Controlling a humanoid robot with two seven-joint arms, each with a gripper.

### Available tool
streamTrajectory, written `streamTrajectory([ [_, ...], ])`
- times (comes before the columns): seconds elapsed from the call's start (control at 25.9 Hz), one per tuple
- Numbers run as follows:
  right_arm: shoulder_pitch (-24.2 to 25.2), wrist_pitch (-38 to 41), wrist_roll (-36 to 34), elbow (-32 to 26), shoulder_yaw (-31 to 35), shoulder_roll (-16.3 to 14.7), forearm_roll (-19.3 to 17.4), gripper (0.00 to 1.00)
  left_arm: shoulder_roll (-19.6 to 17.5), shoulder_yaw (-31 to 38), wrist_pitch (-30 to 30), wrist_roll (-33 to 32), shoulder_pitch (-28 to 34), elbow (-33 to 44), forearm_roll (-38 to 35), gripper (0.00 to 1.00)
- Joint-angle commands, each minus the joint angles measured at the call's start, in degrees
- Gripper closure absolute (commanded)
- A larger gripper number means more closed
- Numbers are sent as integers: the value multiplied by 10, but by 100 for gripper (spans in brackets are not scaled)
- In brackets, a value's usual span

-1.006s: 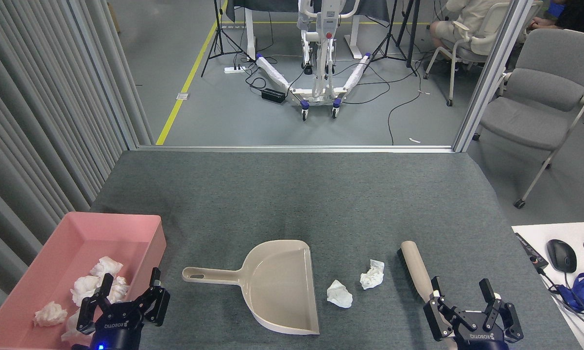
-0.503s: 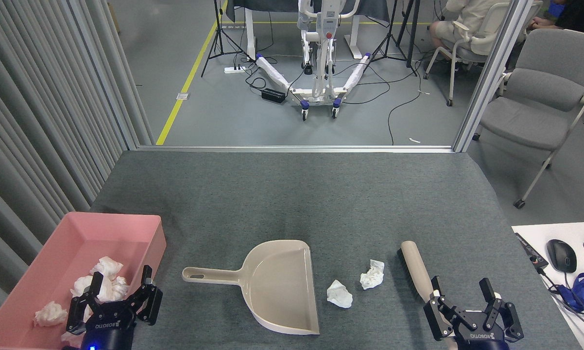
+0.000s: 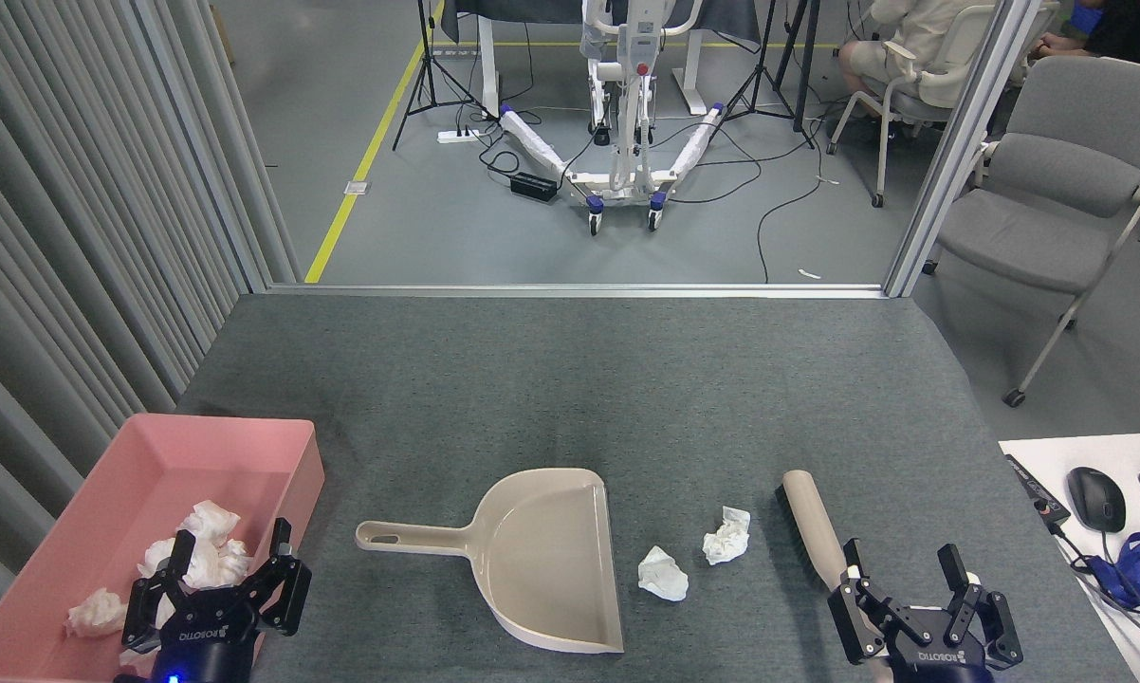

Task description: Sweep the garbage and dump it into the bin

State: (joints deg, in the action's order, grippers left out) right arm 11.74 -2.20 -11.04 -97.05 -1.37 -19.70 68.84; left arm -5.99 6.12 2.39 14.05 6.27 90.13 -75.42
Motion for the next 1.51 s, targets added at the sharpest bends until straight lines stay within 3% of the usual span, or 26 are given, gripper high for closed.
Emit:
streamTrajectory([
  [0.0, -2, 0, 0, 4, -1, 0, 0, 2, 0, -1, -1, 0, 1, 2, 0, 1],
  [0.23, -4, 1, 0, 8, 0, 2, 0, 2, 0, -3, 0, -2, 1, 8, 8, 1],
  [0.58, -21, 2, 0, 23, 1, 2, 0, 2, 15, -69, 3, -2, 23, 88, 150, 1],
  [0.77, -21, 3, 0, 24, 1, 2, 1, 2, 28, -101, 6, -3, 7, 73, 241, 1],
  [0.97, -21, 4, 0, 24, 1, 2, 1, 2, 40, -121, 53, -3, -5, 37, 306, 1],
  [1.28, -21, 4, 0, 24, 1, 3, 1, 2, 40, -154, 56, -4, -4, 28, 321, 1],
  [1.47, -20, 5, 0, 24, 1, 3, 1, 2, 41, -162, 72, -3, -6, -27, 357, 1],
])
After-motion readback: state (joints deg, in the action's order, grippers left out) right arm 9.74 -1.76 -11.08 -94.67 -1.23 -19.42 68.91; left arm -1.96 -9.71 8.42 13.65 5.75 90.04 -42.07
